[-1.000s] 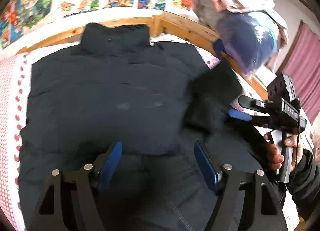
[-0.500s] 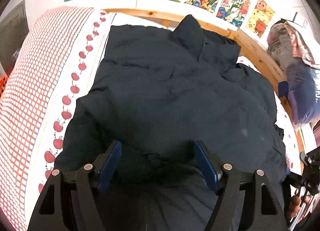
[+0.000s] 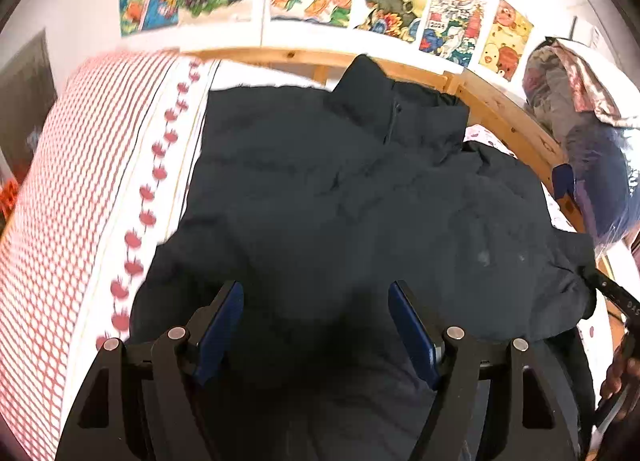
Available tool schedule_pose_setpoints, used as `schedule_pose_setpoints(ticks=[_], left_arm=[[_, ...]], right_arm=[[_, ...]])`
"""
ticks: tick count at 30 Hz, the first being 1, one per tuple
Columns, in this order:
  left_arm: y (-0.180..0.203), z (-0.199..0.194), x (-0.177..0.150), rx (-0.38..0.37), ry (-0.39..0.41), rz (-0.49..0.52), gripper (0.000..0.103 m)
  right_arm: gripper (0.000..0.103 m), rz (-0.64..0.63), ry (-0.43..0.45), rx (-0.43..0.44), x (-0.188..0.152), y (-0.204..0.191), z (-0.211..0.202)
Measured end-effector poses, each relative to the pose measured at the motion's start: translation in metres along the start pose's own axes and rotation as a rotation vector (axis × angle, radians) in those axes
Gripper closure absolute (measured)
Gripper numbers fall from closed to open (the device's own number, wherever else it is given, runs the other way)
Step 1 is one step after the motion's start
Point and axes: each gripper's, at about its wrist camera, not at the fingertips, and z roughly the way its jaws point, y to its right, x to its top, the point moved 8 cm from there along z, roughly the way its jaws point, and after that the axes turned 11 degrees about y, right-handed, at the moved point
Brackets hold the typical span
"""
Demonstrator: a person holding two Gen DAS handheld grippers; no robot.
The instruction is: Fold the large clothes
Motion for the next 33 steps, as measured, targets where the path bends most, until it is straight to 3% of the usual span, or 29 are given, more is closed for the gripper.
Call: schedule_pose_setpoints(ticks=[3, 4, 5, 7, 12, 16, 19, 25, 33], left_arm=[[0.013, 0.006, 0.015, -0.025, 0.022, 0.033, 0.03], [0.018, 0.009, 0.02, -0.03, 0.029, 0.044, 0.03], [0.022, 0.012, 0.024, -0.035, 0.035, 0.054, 0.03], [0.029, 0.02, 0.03, -0.049, 0.041, 0.069, 0.03], [0.034, 0.049, 0.026, -0.031, 0.0, 0.078, 0.03], [0.024, 0.076, 0.0, -0.022, -0.091, 0.063, 0.028], [0.019, 0.083, -0.015, -0.021, -0.095, 0.066, 0.024], [0.024, 0.095, -0.035, 0.046, -0.079, 0.156, 0.022], [0.02, 0.117, -0.044, 0.06, -0.09, 0.158, 0.021]], right_arm=[[0.076, -0.025, 0.03, -0.079, 0.013, 0.012, -0.003], [0.058, -0.037, 0.057, -0.09, 0.021, 0.012, -0.005], [0.047, -0.046, 0.075, -0.088, 0.026, 0.011, -0.007], [0.047, -0.103, 0.103, -0.072, 0.042, -0.004, -0.006], [0.047, -0.245, 0.038, 0.043, 0.039, -0.054, 0.029], [0.047, -0.247, -0.056, 0.123, 0.006, -0.064, 0.057], [0.047, -0.243, -0.114, 0.147, -0.029, -0.058, 0.068], [0.047, -0.242, -0.097, 0.127, -0.054, -0.052, 0.073], [0.047, -0.273, -0.105, 0.09, -0.072, -0.05, 0.085]])
